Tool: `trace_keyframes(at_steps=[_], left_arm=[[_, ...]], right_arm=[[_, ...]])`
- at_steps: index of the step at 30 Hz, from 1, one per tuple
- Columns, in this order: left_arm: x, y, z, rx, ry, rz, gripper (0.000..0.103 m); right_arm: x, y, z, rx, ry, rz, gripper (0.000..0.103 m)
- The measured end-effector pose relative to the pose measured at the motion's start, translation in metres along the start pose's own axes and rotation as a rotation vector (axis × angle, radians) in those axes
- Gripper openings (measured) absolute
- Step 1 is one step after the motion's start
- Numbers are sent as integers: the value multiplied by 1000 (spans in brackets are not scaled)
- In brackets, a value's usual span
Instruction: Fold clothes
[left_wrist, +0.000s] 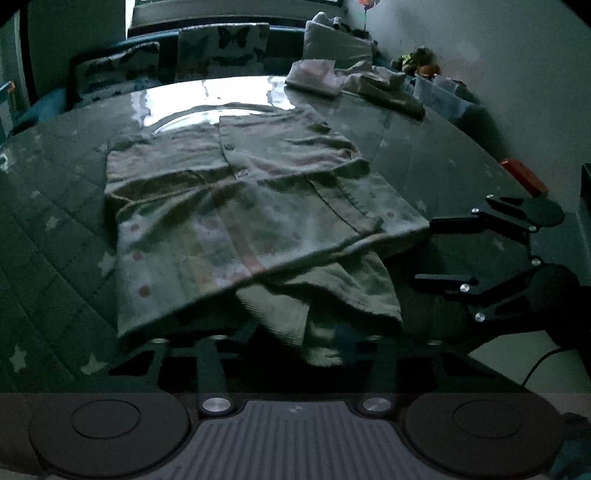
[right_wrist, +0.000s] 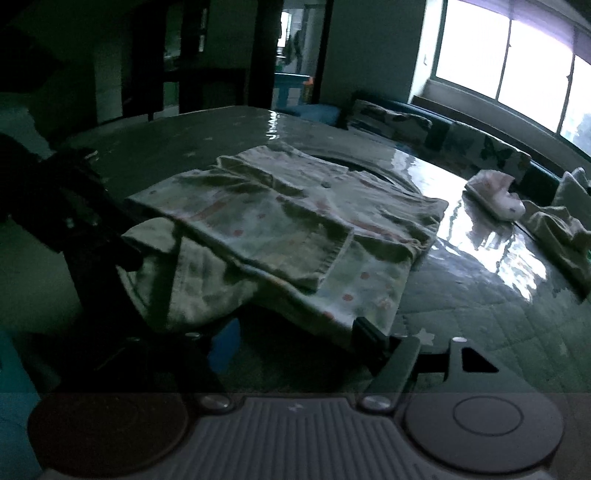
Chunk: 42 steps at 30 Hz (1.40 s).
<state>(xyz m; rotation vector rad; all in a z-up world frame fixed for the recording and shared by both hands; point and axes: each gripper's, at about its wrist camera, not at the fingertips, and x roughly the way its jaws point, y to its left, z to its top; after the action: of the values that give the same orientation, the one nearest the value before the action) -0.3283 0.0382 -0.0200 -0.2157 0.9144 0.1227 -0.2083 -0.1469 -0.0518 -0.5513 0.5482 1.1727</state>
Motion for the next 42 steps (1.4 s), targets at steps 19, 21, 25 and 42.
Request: trace_keyframes(at_steps=[19,21,25,42], left_arm=[[-2,21,53,-11,-71,-80,19],[0,25,53,-11,-69,-83,19],[-3,32,48,10,-73,-82,29],[-1,26,8,385,-210,148,72]], right_arm=[[25,26,20,-147,-62,66,66],[31,25,27,-128,-59,94,58],[42,16,41,-63,-37,142,29],[45,-29,84,180,-52,216,15]])
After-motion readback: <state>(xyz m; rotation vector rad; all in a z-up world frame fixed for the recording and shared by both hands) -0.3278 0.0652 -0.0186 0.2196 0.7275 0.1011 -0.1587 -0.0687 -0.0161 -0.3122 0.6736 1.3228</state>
